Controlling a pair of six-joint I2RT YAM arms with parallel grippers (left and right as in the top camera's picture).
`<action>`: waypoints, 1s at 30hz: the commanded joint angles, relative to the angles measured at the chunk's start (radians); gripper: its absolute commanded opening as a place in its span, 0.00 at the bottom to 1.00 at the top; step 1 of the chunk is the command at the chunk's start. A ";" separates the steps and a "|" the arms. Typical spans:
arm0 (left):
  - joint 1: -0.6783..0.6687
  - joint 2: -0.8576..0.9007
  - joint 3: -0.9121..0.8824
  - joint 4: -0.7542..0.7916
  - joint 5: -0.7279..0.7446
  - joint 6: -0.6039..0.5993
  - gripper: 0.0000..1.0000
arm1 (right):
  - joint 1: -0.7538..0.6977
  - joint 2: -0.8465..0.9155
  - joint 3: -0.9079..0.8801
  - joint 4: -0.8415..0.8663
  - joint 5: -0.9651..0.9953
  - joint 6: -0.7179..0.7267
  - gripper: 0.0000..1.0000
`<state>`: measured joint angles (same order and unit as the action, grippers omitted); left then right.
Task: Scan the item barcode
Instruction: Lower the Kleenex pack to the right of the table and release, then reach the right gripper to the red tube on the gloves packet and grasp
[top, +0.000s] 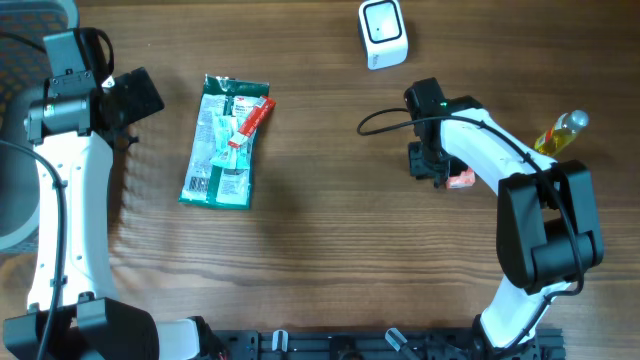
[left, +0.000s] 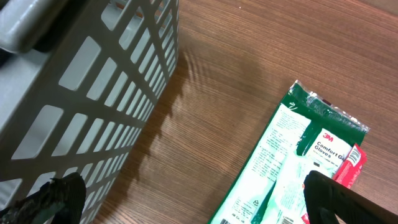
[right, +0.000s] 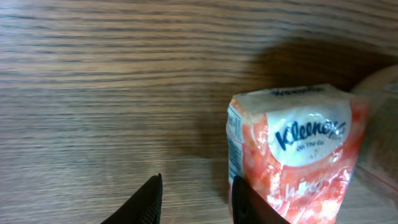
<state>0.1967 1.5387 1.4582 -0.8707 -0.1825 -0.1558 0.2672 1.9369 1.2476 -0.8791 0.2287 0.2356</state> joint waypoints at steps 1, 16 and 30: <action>0.008 -0.013 0.013 0.002 -0.009 -0.010 1.00 | -0.006 -0.013 -0.009 -0.003 -0.024 0.026 0.37; 0.008 -0.013 0.013 0.002 -0.009 -0.010 1.00 | 0.242 -0.013 -0.009 0.555 -0.834 0.512 0.98; 0.008 -0.013 0.013 0.002 -0.009 -0.010 1.00 | 0.414 -0.013 0.277 0.606 -0.572 0.821 0.65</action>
<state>0.1967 1.5387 1.4582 -0.8707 -0.1825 -0.1562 0.6842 1.9369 1.4414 -0.2520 -0.4301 1.0210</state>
